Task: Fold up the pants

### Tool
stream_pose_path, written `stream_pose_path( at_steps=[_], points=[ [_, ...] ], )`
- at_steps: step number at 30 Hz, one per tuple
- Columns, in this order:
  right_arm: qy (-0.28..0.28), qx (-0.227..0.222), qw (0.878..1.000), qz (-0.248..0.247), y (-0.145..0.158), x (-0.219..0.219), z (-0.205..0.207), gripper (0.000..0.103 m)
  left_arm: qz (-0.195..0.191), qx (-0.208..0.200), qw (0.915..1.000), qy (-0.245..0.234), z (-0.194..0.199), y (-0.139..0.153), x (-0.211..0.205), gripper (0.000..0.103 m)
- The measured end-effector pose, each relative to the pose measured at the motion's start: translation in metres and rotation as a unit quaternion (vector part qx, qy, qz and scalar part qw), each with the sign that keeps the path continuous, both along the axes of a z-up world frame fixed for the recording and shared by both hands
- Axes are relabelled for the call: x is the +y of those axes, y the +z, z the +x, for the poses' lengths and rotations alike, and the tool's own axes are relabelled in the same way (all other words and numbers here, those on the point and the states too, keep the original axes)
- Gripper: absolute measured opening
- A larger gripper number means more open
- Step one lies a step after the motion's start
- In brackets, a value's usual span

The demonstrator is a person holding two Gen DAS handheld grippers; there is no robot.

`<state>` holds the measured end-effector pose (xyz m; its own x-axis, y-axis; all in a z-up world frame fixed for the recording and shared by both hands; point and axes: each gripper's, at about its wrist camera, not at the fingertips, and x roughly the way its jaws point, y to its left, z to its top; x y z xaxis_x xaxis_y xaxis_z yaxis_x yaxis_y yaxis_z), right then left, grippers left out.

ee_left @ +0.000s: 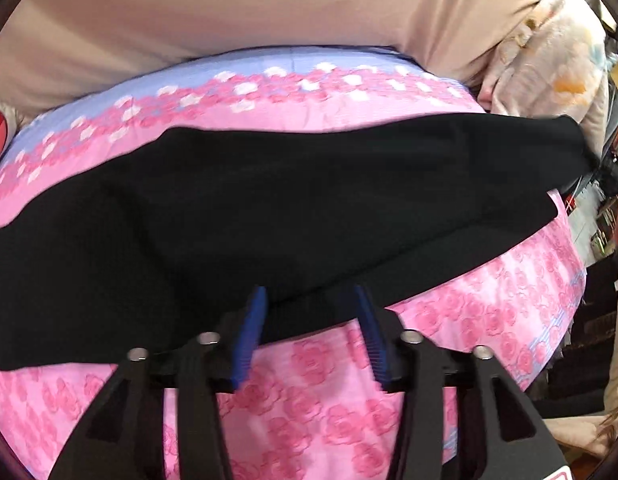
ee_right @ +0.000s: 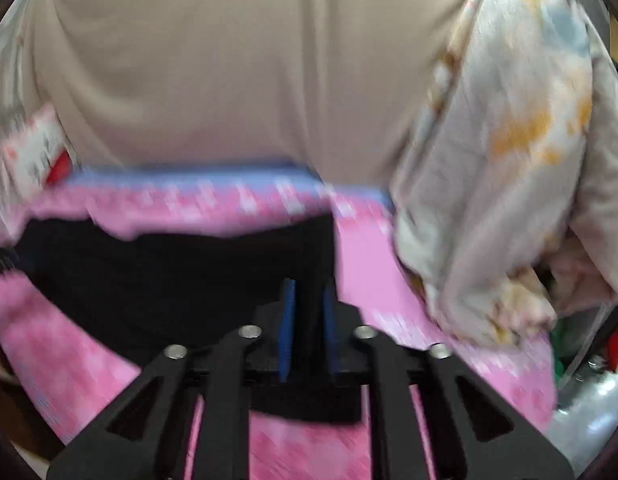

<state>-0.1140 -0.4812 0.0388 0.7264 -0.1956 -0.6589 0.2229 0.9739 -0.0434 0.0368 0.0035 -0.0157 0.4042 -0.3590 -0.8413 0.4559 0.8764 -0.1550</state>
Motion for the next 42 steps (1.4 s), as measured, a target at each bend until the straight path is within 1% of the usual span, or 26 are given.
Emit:
stream_pose_path(
  at_steps=[1,2,3,4,5,8,10,12,13,15,16,20,24,26,27,28,29,30,32,33,35,36,38,39,40,42],
  points=[
    [-0.026,0.039,0.999,-0.017,-0.02,-0.007,-0.003,0.045,0.0,0.005,1.0,-0.001,0.0,-0.003,0.002,0.048],
    [-0.062,0.09,0.993,-0.04,-0.048,-0.015,-0.01,0.044,0.003,0.012,0.9999,0.001,0.001,-0.008,0.005,0.049],
    [-0.092,0.121,0.987,-0.052,-0.068,-0.019,-0.021,0.045,0.007,0.016,0.9998,0.005,0.003,-0.012,0.008,0.051],
    [-0.103,0.122,0.986,-0.047,-0.074,-0.016,-0.029,0.045,0.011,0.019,0.9997,0.009,0.003,-0.014,0.011,0.054],
    [-0.104,0.107,0.988,-0.029,-0.074,-0.011,-0.038,0.045,0.017,0.022,0.9995,0.017,0.006,-0.017,0.014,0.056],
    [-0.073,0.039,0.996,0.036,-0.056,0.026,-0.05,0.045,0.013,0.031,0.9981,0.053,0.017,-0.021,0.03,0.057],
    [-0.032,0.021,0.997,0.067,-0.047,0.061,-0.032,0.045,-0.001,0.033,0.9964,0.078,0.023,-0.021,0.042,0.065],
    [0.02,0.024,0.992,0.125,-0.048,0.091,-0.003,0.045,-0.011,0.032,0.994,0.104,0.025,-0.023,0.057,0.067],
    [0.052,0.024,0.979,0.195,-0.055,0.107,0.015,0.044,-0.012,0.032,0.9931,0.112,0.025,-0.025,0.064,0.067],
    [0.08,0.026,0.957,0.278,-0.067,0.126,0.037,0.044,-0.012,0.037,0.992,0.12,0.024,-0.032,0.075,0.067],
    [0.084,0.032,0.941,0.326,-0.079,0.135,0.052,0.044,-0.011,0.04,0.9916,0.123,0.024,-0.035,0.079,0.067],
    [0.064,0.049,0.913,0.4,-0.112,0.143,0.08,0.046,-0.026,0.046,0.9915,0.119,0.023,-0.044,0.095,0.067],
    [0.023,0.018,0.89,0.454,-0.121,0.138,0.09,0.046,-0.042,0.041,0.9921,0.11,0.03,-0.045,0.106,0.067],
    [-0.007,0.003,0.891,0.454,-0.125,0.133,0.092,0.045,-0.054,0.042,0.9912,0.113,0.035,-0.046,0.115,0.067],
    [-0.019,0.001,0.893,0.45,-0.129,0.129,0.096,0.04,-0.057,0.043,0.9911,0.112,0.037,-0.047,0.116,0.067],
    [-0.025,0.004,0.897,0.442,-0.129,0.13,0.099,0.023,-0.058,0.041,0.9912,0.112,0.041,-0.047,0.119,0.067],
    [-0.035,0.012,0.905,0.425,-0.13,0.132,0.103,0.013,-0.057,0.041,0.9914,0.11,0.043,-0.047,0.119,0.067],
    [-0.04,0.016,0.908,0.417,-0.129,0.135,0.107,0.005,-0.055,0.041,0.9919,0.107,0.046,-0.047,0.12,0.067],
    [-0.024,-0.001,0.905,0.425,-0.11,0.149,0.096,0.004,-0.043,0.039,0.9924,0.108,0.049,-0.042,0.125,0.067],
    [-0.017,-0.011,0.908,0.418,-0.095,0.157,0.084,0.004,-0.033,0.032,0.9924,0.114,0.046,-0.037,0.131,0.067],
    [-0.015,-0.021,0.912,0.41,-0.08,0.163,0.061,0.004,-0.022,0.019,0.9924,0.119,0.038,-0.03,0.145,0.067],
    [-0.027,-0.01,0.916,0.399,-0.083,0.164,0.05,0.004,-0.012,0.016,0.9919,0.125,0.034,-0.029,0.154,0.067],
    [-0.052,0.04,0.931,0.358,-0.1,0.164,0.05,0.008,0.0,0.014,0.9906,0.136,0.033,-0.033,0.167,0.067],
    [-0.079,0.074,0.931,0.348,-0.118,0.165,0.047,0.013,0.007,0.015,0.9882,0.152,0.034,-0.036,0.177,0.067],
    [-0.085,0.069,0.929,0.353,-0.12,0.169,0.042,0.013,0.007,0.019,0.9857,0.167,0.034,-0.037,0.186,0.067],
    [-0.078,0.053,0.942,0.322,-0.107,0.185,0.037,0.014,-0.015,0.022,0.9791,0.202,0.029,-0.033,0.214,0.067]
  ],
)
